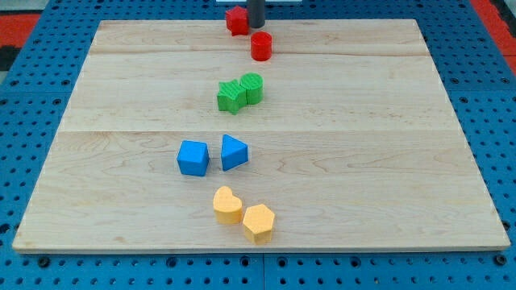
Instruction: Slide the red circle below the red star
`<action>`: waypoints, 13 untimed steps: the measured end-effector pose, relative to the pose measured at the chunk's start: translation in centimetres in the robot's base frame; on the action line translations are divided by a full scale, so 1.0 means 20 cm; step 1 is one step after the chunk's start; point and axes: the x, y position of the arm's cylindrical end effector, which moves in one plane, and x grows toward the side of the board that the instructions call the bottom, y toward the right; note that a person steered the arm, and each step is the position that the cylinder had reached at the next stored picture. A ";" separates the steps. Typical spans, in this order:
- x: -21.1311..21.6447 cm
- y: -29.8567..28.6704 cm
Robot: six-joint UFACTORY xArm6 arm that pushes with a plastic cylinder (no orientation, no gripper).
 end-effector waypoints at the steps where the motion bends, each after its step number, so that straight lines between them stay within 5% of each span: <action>1: 0.00 -0.22; 3: 0.00 -0.65; 6: 0.09 0.32; 7: 0.26 0.37; 13: 0.35 -0.55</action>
